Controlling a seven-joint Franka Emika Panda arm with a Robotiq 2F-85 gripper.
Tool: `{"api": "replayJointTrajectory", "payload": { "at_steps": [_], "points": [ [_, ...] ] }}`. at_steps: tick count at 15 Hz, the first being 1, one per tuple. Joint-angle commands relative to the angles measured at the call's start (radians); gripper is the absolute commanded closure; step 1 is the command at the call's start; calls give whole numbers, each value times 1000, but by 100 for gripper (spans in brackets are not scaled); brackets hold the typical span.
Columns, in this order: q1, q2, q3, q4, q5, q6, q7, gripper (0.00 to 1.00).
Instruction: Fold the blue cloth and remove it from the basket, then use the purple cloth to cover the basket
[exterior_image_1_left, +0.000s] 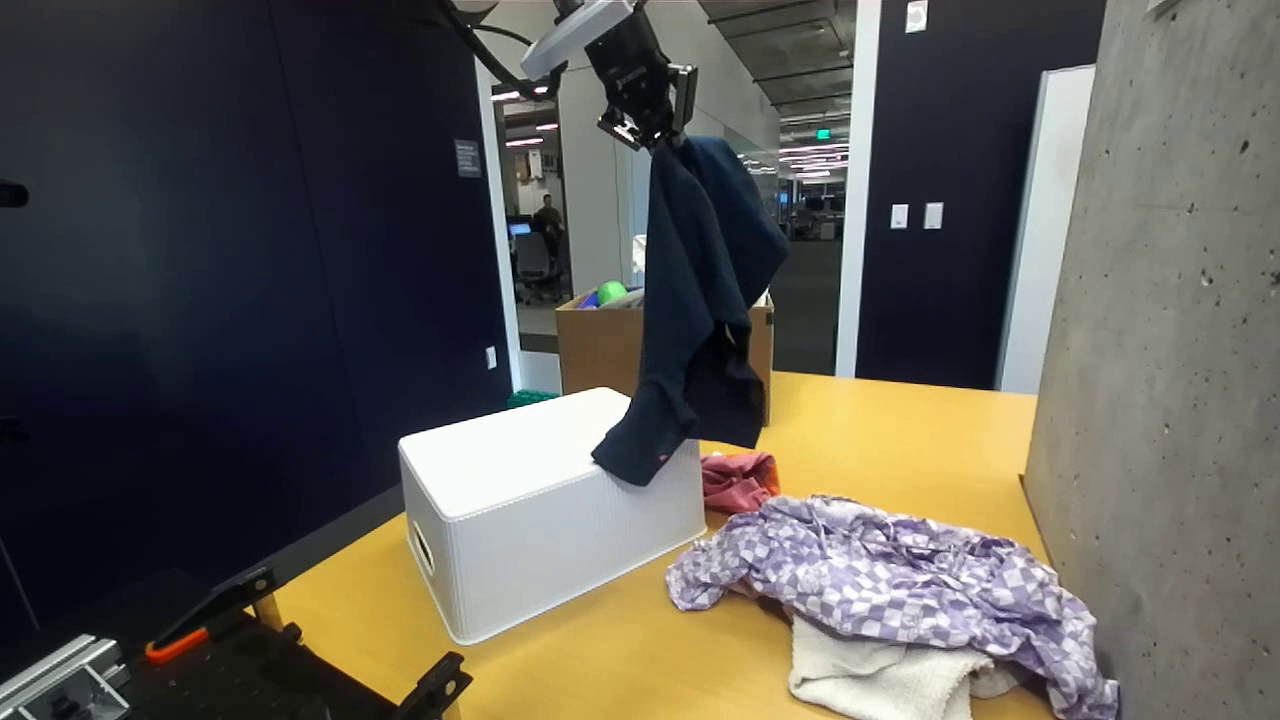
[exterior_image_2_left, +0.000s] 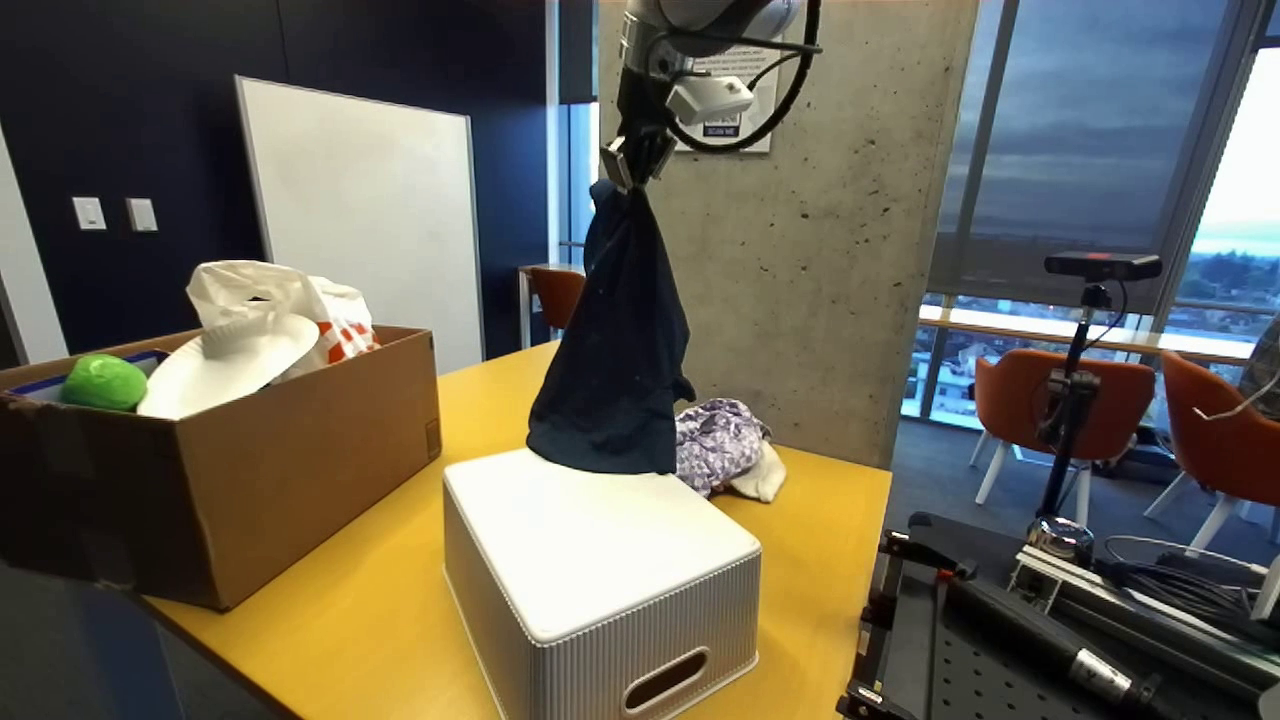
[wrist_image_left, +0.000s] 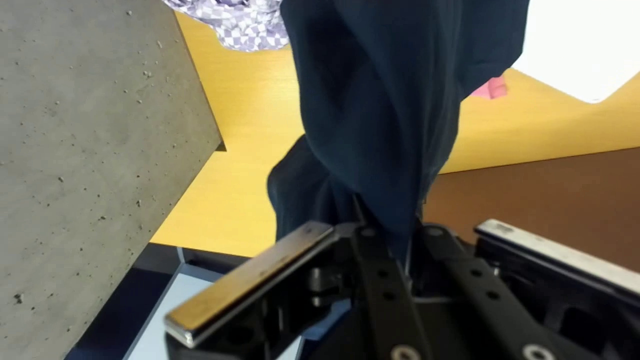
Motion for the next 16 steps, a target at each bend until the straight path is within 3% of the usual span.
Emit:
{"api": "replayJointTrajectory", "payload": {
  "at_steps": [1,5,8,13,16],
  "points": [
    [30,-54,-55,-11,-137,-58,109,97],
    [-1,-82,-104,-23,-237,-110,167,97],
    [-4,-49,-105,-8,-270,-140,178,97],
    [55,34,-12,-58,-210,-118,158,97],
    [123,70,64,-90,-176,-101,150,97]
  ]
}}
